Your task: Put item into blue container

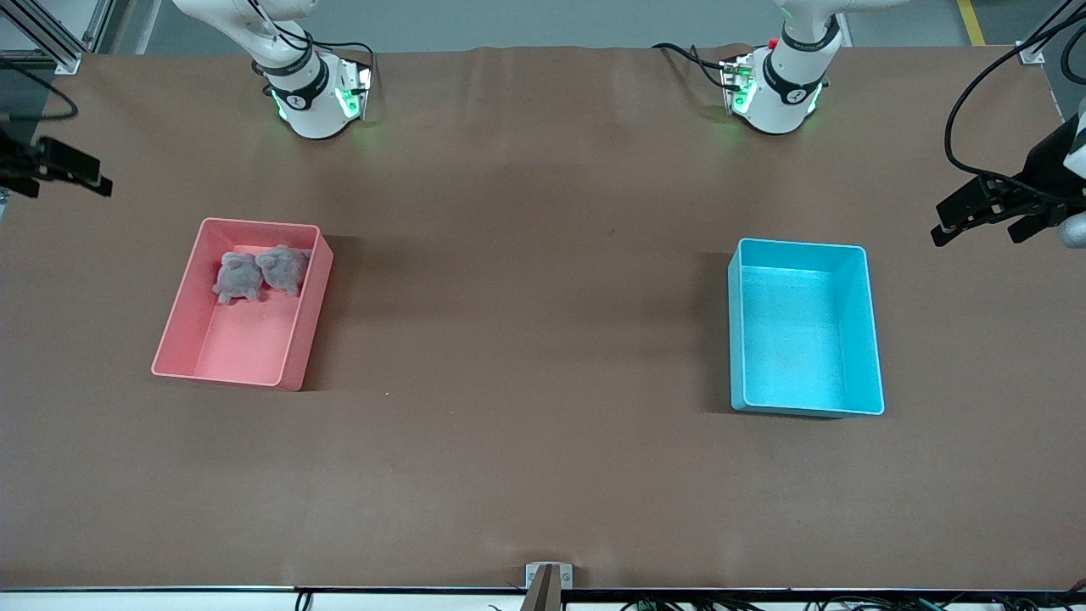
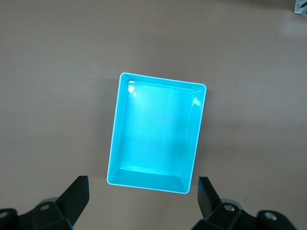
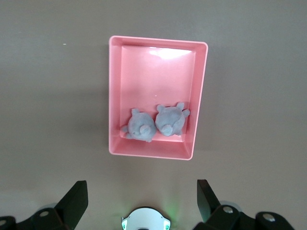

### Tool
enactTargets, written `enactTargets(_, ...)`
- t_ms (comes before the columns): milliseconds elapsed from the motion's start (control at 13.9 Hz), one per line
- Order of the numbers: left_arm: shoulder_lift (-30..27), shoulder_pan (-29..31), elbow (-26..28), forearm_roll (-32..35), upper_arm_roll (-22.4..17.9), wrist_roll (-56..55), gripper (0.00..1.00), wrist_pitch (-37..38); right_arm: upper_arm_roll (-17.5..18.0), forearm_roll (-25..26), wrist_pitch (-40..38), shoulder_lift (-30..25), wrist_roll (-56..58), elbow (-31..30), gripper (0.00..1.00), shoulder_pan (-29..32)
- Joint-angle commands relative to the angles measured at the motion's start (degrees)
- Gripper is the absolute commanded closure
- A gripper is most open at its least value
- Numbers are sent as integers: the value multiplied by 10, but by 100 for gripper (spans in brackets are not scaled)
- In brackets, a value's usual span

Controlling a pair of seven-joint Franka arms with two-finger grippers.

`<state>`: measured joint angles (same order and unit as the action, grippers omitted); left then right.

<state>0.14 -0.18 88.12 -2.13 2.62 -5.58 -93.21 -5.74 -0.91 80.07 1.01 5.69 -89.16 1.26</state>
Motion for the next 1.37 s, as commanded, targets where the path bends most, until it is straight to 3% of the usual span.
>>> enactTargets(0,2,-2,-8,7,0,0,0,1,5,2,7,55,9,13,0,26)
enactTargets(1299,2,0,-8,8,0,0,0,1,8,-1,3,66,2,9,0,30)
